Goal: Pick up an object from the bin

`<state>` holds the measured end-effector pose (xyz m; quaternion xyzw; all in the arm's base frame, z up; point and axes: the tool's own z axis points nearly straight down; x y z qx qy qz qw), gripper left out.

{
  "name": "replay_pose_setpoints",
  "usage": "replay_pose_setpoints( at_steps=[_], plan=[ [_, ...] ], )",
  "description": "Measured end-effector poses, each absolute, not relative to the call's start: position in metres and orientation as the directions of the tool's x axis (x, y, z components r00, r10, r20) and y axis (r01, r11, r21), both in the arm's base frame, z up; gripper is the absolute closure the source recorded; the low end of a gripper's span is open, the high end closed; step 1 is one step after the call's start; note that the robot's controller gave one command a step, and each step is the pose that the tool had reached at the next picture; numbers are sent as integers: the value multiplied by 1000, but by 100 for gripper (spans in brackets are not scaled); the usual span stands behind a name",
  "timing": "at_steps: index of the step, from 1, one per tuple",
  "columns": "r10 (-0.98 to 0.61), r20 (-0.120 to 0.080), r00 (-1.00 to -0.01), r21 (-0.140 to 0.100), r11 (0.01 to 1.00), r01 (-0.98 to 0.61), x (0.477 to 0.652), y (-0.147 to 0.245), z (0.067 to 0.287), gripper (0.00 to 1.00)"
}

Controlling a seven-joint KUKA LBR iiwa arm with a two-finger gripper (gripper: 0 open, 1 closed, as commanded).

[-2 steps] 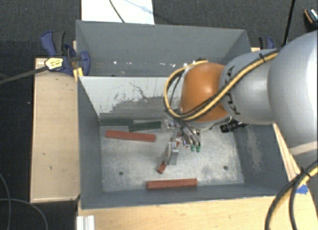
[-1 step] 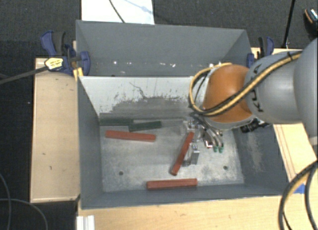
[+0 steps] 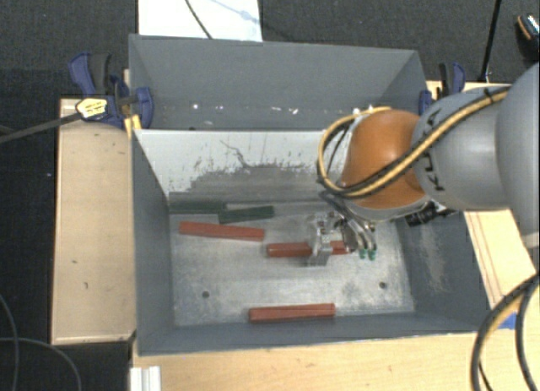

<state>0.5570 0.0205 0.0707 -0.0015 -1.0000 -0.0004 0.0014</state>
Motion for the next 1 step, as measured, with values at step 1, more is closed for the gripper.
replay_pose_setpoints(
  at_steps=[1],
  plan=[
    [33,-10,-999,2,999,33,533,38,238,100]
  ],
)
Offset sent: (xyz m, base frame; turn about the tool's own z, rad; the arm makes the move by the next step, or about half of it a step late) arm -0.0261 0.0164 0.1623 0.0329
